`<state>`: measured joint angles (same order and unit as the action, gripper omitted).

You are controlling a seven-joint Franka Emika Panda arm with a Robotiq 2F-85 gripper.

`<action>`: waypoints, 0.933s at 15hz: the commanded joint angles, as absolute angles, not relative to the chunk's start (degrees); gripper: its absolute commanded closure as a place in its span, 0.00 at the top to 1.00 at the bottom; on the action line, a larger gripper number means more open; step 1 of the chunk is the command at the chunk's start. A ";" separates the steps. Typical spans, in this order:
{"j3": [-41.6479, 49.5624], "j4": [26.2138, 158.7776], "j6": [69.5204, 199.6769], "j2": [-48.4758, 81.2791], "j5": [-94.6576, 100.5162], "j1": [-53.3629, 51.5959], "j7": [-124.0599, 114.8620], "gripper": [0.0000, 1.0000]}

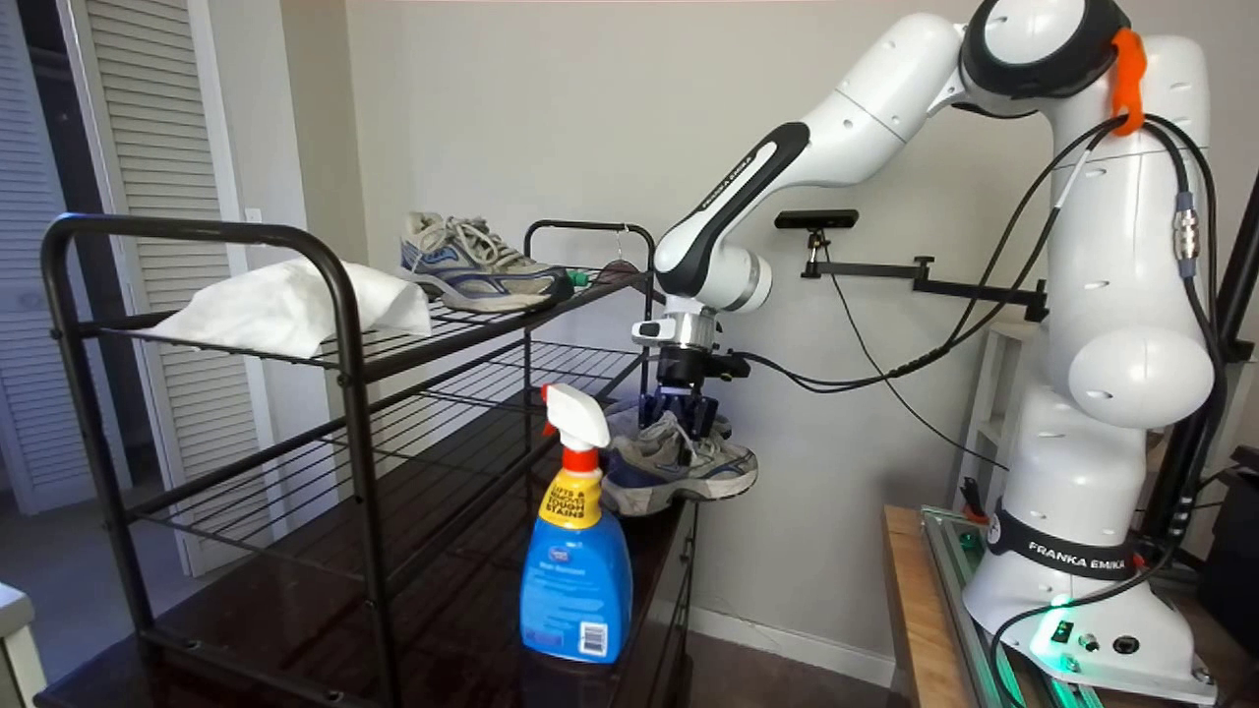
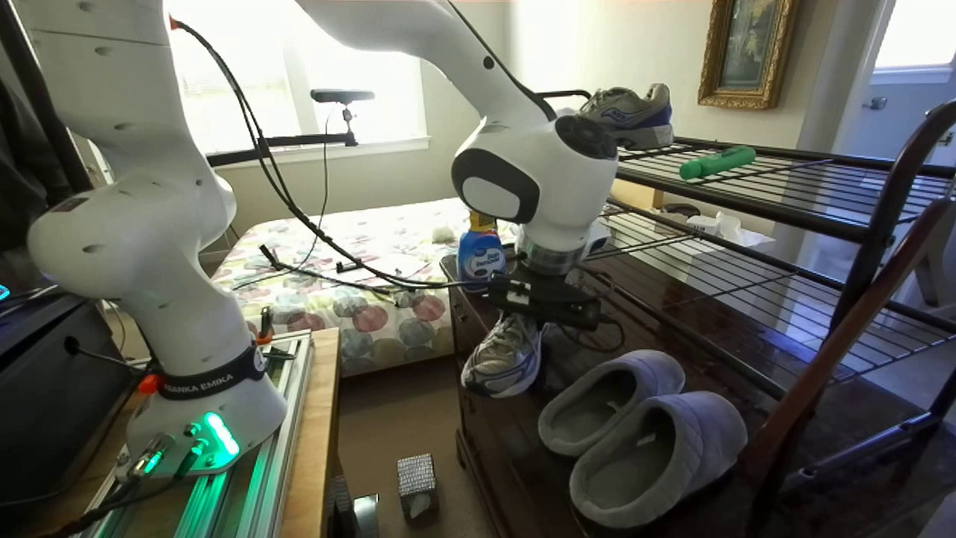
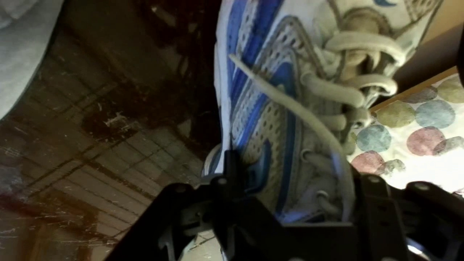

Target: Place the left sneaker next to the right one

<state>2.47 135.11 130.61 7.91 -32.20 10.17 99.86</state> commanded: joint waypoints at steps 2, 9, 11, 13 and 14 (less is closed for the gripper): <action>3.80 136.84 124.69 1.74 -24.90 9.62 102.02 0.37; 4.28 141.93 126.19 -8.03 -10.92 7.72 99.15 0.37; 4.61 143.46 126.88 -11.23 -10.75 7.21 100.16 0.37; 5.31 144.49 126.78 -14.07 -11.63 6.70 100.70 0.37; 5.74 144.90 126.39 -15.47 -12.10 6.40 100.78 0.37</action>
<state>4.06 141.51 125.90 -8.98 -12.65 7.94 100.76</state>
